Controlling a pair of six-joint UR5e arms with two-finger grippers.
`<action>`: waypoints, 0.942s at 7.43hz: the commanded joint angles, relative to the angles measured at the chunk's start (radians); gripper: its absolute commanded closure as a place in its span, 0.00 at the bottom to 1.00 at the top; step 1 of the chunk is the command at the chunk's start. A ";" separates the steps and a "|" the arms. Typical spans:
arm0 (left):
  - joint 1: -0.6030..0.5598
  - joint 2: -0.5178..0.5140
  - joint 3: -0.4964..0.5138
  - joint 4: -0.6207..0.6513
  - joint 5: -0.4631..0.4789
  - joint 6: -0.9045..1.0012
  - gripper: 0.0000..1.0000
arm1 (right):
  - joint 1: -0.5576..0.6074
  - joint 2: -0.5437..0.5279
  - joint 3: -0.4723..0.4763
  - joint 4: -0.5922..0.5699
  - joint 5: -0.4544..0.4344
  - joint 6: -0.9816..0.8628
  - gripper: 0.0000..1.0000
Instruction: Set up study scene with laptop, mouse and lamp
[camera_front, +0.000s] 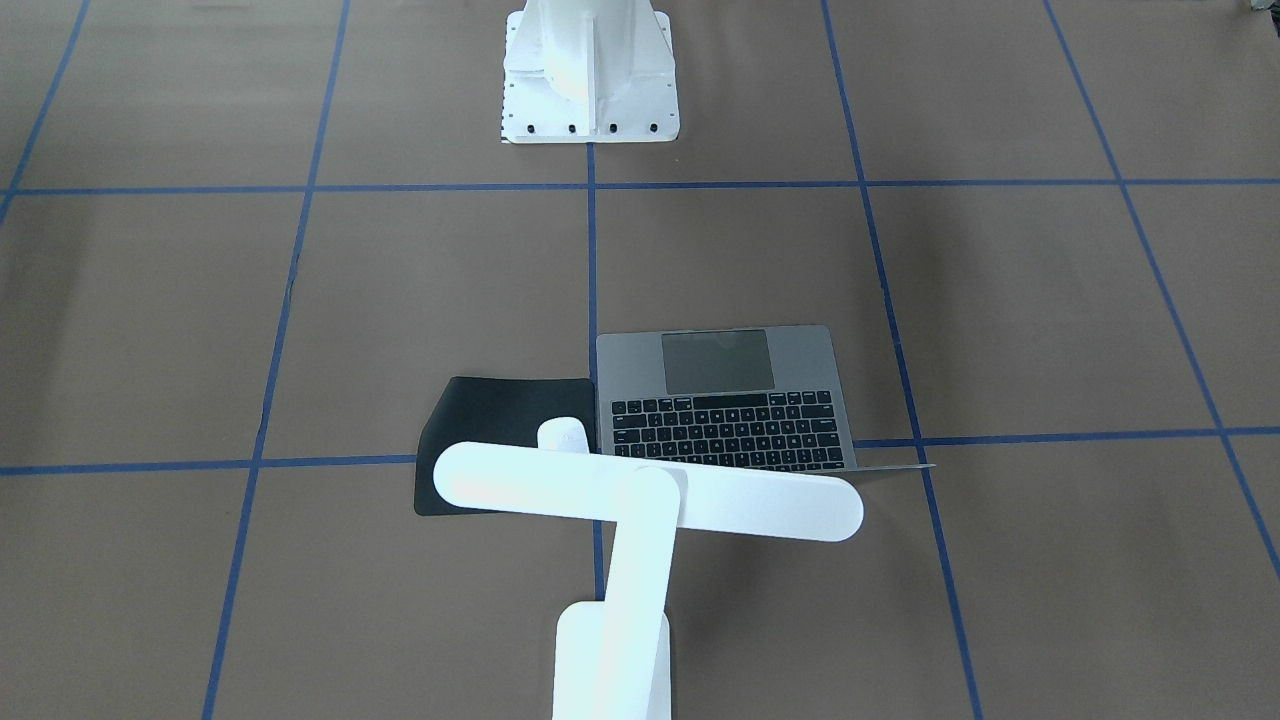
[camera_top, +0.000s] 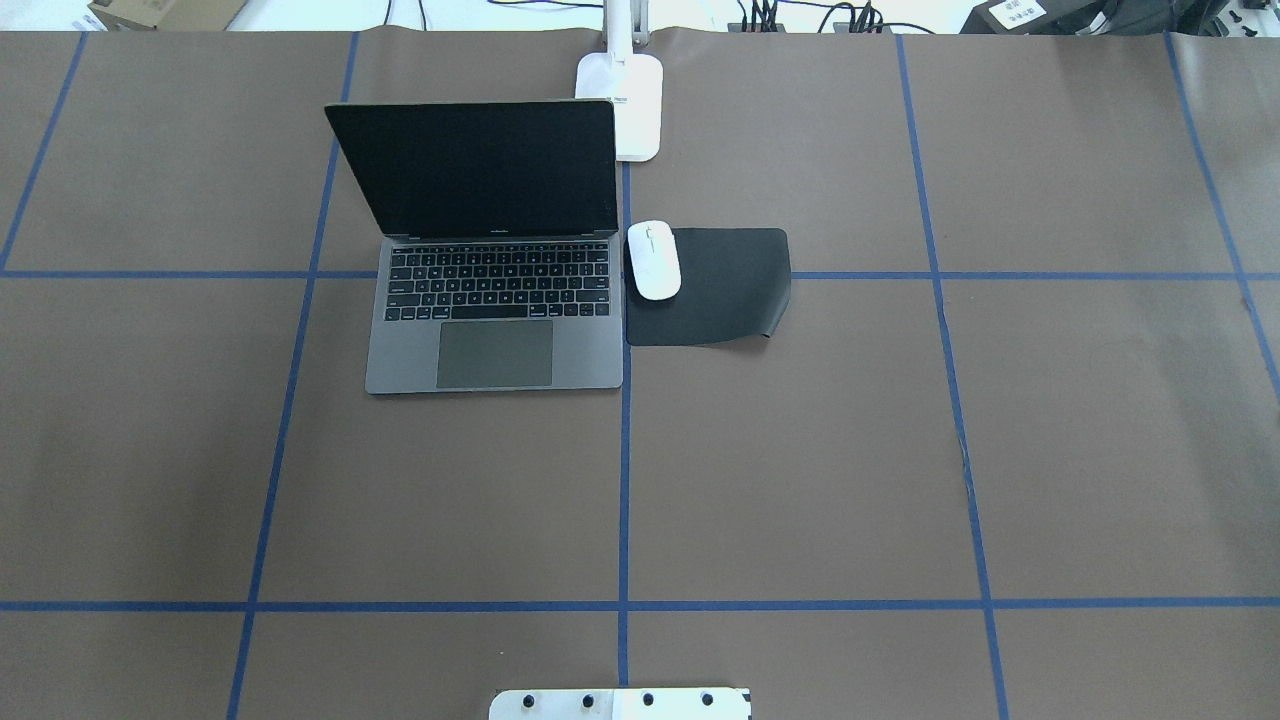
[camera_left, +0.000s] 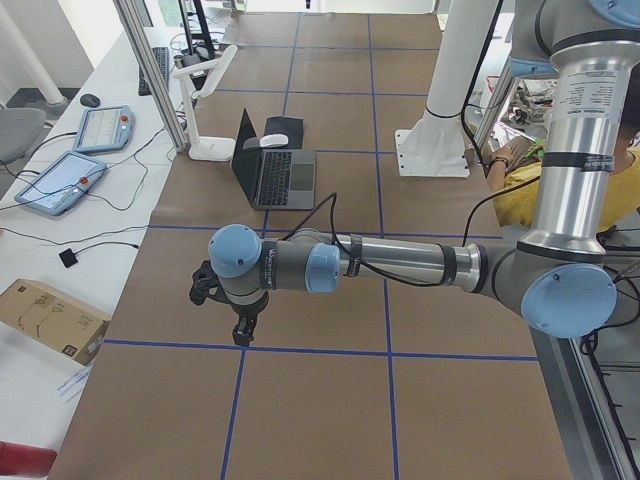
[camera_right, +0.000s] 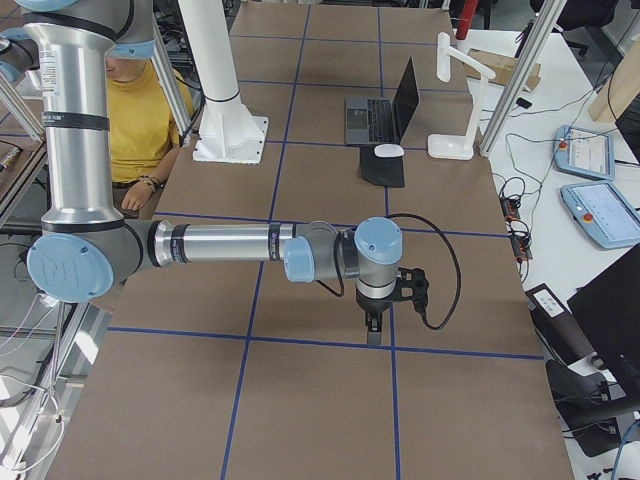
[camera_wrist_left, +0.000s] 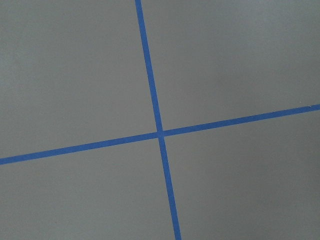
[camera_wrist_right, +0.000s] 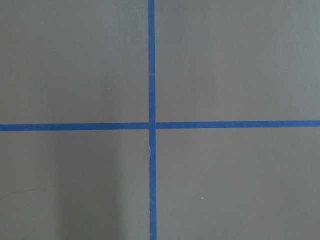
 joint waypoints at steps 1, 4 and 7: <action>0.002 0.000 -0.001 0.000 0.000 0.000 0.00 | -0.002 0.001 -0.001 0.015 0.006 0.001 0.00; 0.002 -0.010 0.001 0.000 0.000 -0.002 0.00 | -0.034 0.008 0.003 0.012 0.006 0.004 0.00; 0.002 -0.010 0.001 -0.001 -0.002 -0.002 0.00 | -0.061 0.014 0.006 0.013 0.006 0.006 0.00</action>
